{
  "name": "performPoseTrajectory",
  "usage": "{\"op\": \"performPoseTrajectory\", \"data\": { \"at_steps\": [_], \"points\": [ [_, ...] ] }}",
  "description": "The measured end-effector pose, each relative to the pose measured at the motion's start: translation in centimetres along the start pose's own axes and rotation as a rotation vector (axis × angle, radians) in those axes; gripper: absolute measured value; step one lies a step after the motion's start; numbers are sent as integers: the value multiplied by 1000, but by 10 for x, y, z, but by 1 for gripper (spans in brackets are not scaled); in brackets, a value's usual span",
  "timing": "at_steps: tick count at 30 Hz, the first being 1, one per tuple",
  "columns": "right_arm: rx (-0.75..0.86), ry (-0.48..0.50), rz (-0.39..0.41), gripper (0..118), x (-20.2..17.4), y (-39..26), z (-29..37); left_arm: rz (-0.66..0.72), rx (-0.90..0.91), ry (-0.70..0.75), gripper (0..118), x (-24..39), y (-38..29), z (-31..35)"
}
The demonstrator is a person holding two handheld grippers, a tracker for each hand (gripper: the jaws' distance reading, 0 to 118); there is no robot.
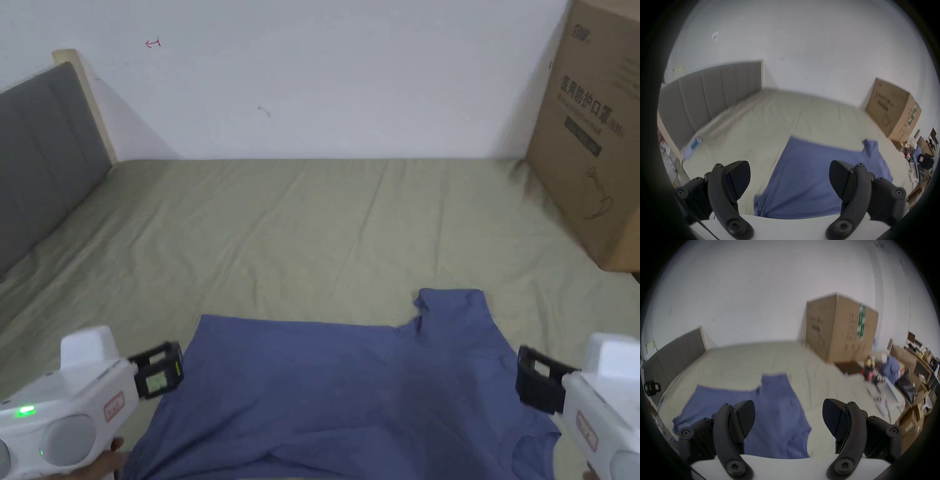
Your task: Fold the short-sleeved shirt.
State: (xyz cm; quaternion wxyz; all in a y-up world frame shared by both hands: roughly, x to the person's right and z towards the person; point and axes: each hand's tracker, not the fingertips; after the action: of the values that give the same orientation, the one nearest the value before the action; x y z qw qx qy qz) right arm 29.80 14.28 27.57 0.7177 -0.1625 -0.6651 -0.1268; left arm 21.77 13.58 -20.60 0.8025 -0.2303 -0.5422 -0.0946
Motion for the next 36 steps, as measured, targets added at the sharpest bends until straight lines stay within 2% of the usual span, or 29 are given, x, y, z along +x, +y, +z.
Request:
{"op": "performPoseTrajectory", "data": {
  "at_steps": [6,9,10,11,12,13,14,15,16,19,26,32,36],
  "points": [
    [233,-8,57,89,-22,47,35,18,217,-39,99,32,46,32],
    [275,-15,83,85,-32,55,43,11,314,-58,78,46,52,40],
    [284,-15,86,81,-34,56,44,3,316,-50,63,50,52,41],
    [289,-11,84,79,-37,57,45,-11,331,-47,63,55,51,41],
    [291,-6,87,79,-39,58,45,-21,344,-48,57,59,49,40],
    [292,-1,89,71,-41,58,46,-28,354,-50,40,62,46,39],
    [294,4,93,56,-42,57,45,-32,358,-55,21,64,44,38],
    [297,3,104,34,-45,57,44,-29,355,-66,8,66,41,37],
    [298,-4,108,2,-46,56,43,-36,347,-65,1,67,39,34],
    [305,23,102,0,-45,54,42,-43,310,-109,0,66,33,27],
    [293,23,110,0,-51,60,24,-87,210,-108,0,66,37,-6],
    [269,23,115,0,-56,68,-13,-85,22,-144,0,59,57,-85],
    [242,22,119,0,-59,71,-46,-26,-125,-167,0,46,64,-161]
  ]
}}
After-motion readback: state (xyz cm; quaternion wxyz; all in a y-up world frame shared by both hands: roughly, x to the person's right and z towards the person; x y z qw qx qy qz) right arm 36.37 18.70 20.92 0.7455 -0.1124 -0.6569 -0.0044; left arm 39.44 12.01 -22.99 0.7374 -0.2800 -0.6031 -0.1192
